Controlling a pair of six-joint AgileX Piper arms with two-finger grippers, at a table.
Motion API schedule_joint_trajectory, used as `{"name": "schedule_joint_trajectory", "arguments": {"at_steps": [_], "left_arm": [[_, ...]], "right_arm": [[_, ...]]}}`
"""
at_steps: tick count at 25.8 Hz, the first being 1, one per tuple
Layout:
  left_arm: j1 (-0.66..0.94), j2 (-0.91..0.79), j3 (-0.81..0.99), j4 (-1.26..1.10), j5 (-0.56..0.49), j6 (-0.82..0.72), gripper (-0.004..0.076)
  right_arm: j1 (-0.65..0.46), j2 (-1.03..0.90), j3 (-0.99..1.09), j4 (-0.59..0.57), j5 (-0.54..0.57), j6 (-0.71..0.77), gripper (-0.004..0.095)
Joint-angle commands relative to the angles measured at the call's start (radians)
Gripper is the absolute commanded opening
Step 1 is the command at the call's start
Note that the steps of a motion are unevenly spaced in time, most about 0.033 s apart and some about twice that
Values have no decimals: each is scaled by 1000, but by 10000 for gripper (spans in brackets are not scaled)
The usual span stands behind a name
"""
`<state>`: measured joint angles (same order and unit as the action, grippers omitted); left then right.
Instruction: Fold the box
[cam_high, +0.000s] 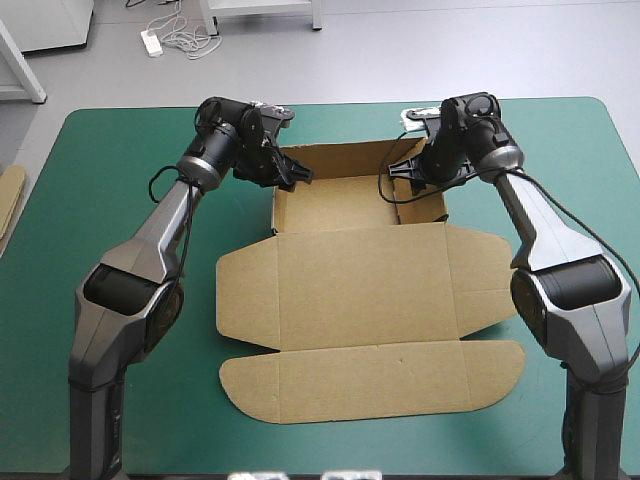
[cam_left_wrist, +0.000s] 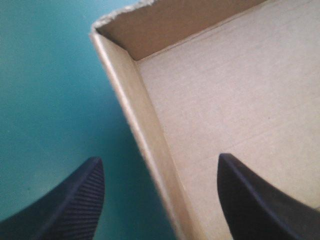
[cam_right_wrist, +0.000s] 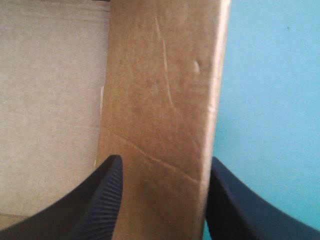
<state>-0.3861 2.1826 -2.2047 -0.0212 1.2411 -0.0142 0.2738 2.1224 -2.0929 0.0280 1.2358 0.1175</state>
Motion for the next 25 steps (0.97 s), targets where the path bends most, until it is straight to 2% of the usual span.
{"name": "schedule_joint_trajectory", "arguments": {"at_steps": [1, 9, 17, 20, 25], "left_arm": [[-5, -120, -35, 5, 34, -5, 477], [-5, -265, -35, 8, 36, -6, 475], [-17, -541, 34, 102, 41, 14, 456], [-17, -740, 131, 114, 32, 14, 433], [-17, -1091, 382, 130, -3, -3, 426]], "right_arm": [[-10, -112, -37, -21, -14, -7, 473], [-27, -225, -31, -65, -13, -5, 473], [-27, -380, -8, -62, -21, -51, 472], [-27, -519, 96, -65, -136, -87, 472], [-27, -651, 280, -68, -233, -89, 472]]}}
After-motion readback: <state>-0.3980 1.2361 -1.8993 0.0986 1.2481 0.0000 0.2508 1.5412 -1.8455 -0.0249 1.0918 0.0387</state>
